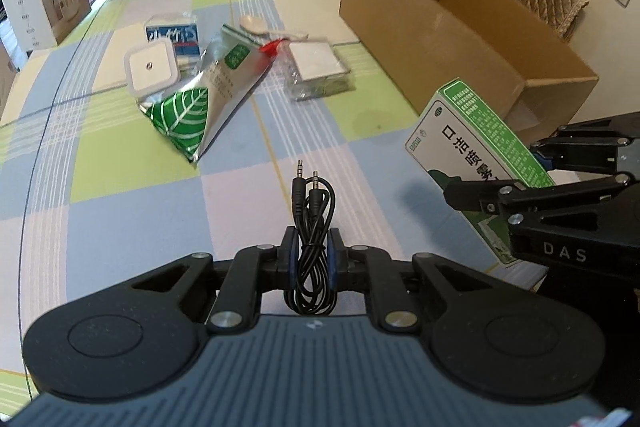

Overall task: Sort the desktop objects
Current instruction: 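Grasp the black audio cable with the left tool while the right tool holds the green box, then carry the cable and green box into the cardboard box and open both tools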

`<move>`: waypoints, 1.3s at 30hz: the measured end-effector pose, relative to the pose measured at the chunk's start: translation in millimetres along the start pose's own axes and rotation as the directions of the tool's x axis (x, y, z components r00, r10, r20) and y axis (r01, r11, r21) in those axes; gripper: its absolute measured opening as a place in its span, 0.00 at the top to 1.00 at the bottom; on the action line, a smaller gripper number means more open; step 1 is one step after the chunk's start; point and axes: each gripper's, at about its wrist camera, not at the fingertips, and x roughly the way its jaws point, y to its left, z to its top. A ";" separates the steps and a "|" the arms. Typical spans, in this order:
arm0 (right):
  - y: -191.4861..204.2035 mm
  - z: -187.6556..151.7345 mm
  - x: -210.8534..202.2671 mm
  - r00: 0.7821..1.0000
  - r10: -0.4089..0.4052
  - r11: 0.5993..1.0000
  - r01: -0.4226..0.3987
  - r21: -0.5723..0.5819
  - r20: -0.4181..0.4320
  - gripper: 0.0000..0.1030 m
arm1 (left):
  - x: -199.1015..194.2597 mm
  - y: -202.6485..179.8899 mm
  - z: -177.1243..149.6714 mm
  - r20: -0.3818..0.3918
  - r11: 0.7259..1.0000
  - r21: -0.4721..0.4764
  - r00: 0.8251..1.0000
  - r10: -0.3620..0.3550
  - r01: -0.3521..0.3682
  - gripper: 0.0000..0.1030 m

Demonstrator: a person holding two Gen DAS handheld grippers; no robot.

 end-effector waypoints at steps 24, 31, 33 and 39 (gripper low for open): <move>-125.3 39.4 -91.3 0.968 -0.167 0.979 0.139 0.150 0.189 0.73 | -26.8 -108.6 105.9 0.154 0.982 0.167 0.982 -0.111 0.085 0.90; -172.1 47.0 -85.3 0.962 -0.214 0.965 0.181 0.190 0.171 0.73 | 6.6 -143.7 136.8 0.117 0.972 0.173 0.976 -0.182 0.160 0.90; -181.8 48.4 -81.0 0.962 -0.218 0.963 0.185 0.198 0.166 0.73 | 17.3 -149.5 142.1 0.101 0.971 0.161 0.976 -0.194 0.177 0.90; -200.0 49.8 -66.8 0.964 -0.222 0.959 0.189 0.212 0.146 0.73 | 44.9 -162.5 155.9 0.093 0.970 0.157 0.975 -0.204 0.188 0.89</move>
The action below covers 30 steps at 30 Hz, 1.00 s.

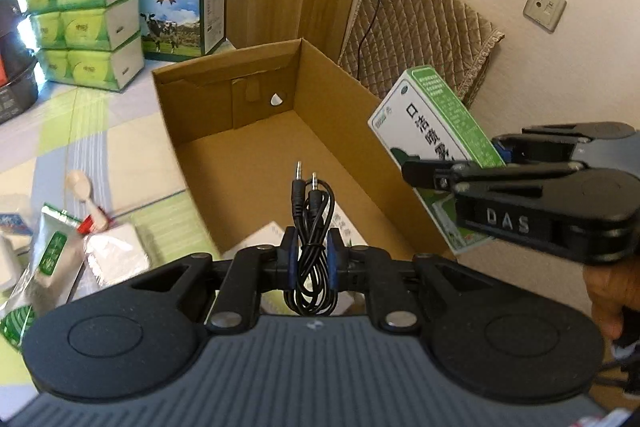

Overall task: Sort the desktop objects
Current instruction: 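Carry the cable and green box into the cardboard box and open both tools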

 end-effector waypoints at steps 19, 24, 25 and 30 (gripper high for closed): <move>1.7 5.9 24.1 0.999 -0.009 1.000 0.009 0.016 0.044 0.51 | -26.3 29.6 -25.4 0.044 0.997 -0.076 0.998 0.034 -0.031 0.81; 7.7 -3.1 3.9 0.998 0.000 0.999 -0.002 0.035 0.061 0.43 | -42.4 34.5 -39.5 0.052 0.994 -0.099 0.998 0.042 -0.036 0.76; 11.2 -6.4 -1.7 0.998 0.003 0.999 -0.005 0.035 0.066 0.42 | -45.6 35.8 -41.9 0.053 0.994 -0.103 0.998 0.044 -0.038 0.76; 36.7 -20.1 -28.1 0.996 0.042 0.999 -0.043 0.012 0.076 0.33 | -67.2 43.1 -56.2 0.058 0.991 -0.116 0.996 0.066 -0.059 0.72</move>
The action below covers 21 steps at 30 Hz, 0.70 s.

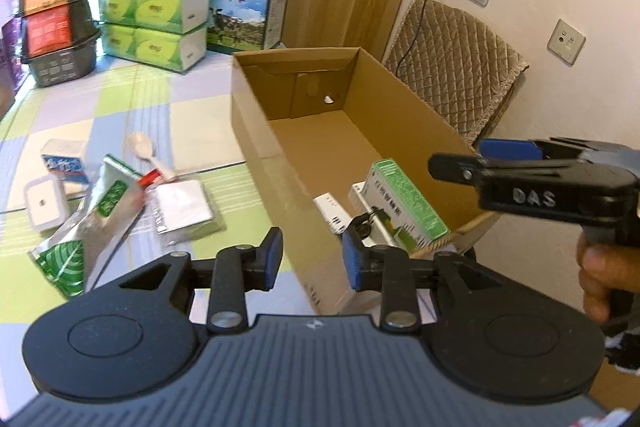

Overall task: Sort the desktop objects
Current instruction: 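Carry the cable and green box into the cardboard box and open both tools, then withdraw both tools from the cardboard box toward the remaining items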

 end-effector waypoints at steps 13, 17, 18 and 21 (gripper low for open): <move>72.8 -37.6 -27.8 0.992 0.109 0.992 -0.113 -0.064 -0.059 0.05 | -53.1 41.3 -41.5 0.004 0.995 -0.053 0.996 0.088 -0.088 0.32; 86.1 -46.5 -30.1 0.990 0.122 0.989 -0.127 -0.078 -0.072 0.02 | -67.4 53.6 -53.5 0.010 0.988 -0.055 0.989 0.144 -0.144 0.16; 88.7 -48.2 -30.2 0.989 0.124 0.988 -0.130 -0.078 -0.074 0.02 | -70.3 57.2 -56.8 0.011 0.987 -0.058 0.988 0.154 -0.153 0.14; 98.7 -53.4 -28.1 0.987 0.132 0.986 -0.141 -0.086 -0.095 0.02 | -78.7 66.5 -66.4 0.017 0.981 -0.087 0.984 0.175 -0.172 0.09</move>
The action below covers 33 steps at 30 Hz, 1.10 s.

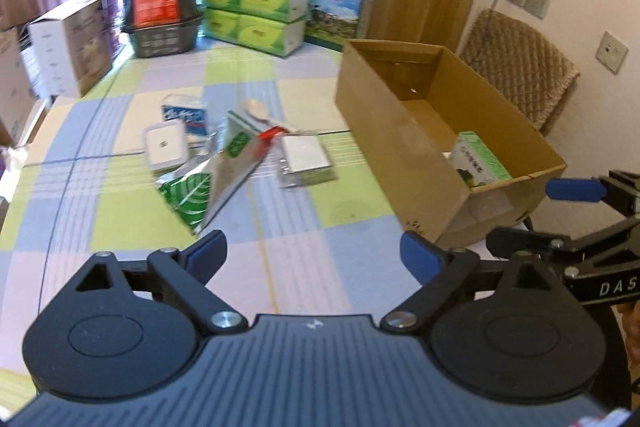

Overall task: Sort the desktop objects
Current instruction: 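Withdraw both tools from the cardboard box toward the remaining items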

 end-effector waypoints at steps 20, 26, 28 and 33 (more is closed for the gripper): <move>37.3 -17.2 13.5 0.997 0.059 0.998 -0.061 -0.033 -0.053 0.02 | -17.2 45.3 -32.3 -0.016 0.994 -0.048 0.995 0.101 -0.102 0.02; 44.4 -19.1 19.4 0.995 0.070 0.997 -0.073 -0.038 -0.065 0.02 | -18.3 56.8 -33.1 -0.011 0.993 -0.038 0.994 0.113 -0.114 0.02; 46.6 -19.6 21.3 0.995 0.071 0.996 -0.074 -0.041 -0.068 0.02 | -18.7 60.6 -33.3 -0.011 0.992 -0.032 0.993 0.119 -0.119 0.02; 53.4 -19.4 25.7 0.995 0.074 0.996 -0.078 -0.045 -0.071 0.02 | -16.9 72.9 -31.5 -0.016 0.991 -0.027 0.992 0.129 -0.129 0.02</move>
